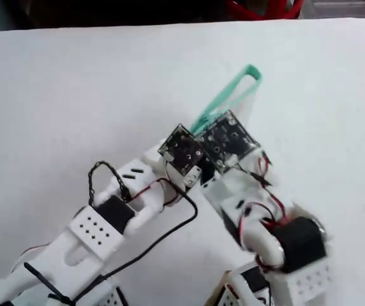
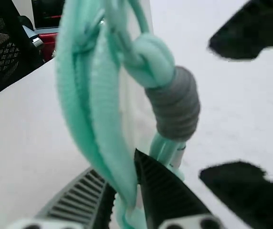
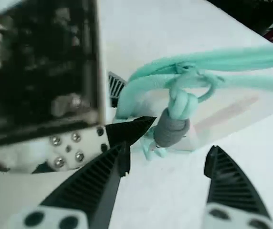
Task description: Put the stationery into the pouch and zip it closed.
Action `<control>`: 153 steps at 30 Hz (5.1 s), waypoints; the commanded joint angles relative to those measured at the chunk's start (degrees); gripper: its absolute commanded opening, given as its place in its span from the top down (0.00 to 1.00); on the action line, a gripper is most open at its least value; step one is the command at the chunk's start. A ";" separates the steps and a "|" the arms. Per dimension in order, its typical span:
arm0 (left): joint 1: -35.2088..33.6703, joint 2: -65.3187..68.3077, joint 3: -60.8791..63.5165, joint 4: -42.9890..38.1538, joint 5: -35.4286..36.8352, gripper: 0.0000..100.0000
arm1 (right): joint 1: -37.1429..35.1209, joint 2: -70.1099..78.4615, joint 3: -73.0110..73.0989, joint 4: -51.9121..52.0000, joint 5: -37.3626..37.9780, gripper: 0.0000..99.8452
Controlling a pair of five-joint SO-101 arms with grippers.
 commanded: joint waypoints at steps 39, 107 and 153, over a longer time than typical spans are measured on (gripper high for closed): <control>-0.84 -0.04 0.44 -1.32 0.62 0.98 | 16.13 -7.69 1.85 -31.87 -2.02 0.98; -0.92 0.04 1.05 -1.41 0.62 0.98 | 9.80 -19.21 19.43 -17.10 0.35 0.71; -0.57 -0.48 0.88 -1.41 0.62 0.97 | 15.34 -24.57 24.79 -37.41 -11.60 0.98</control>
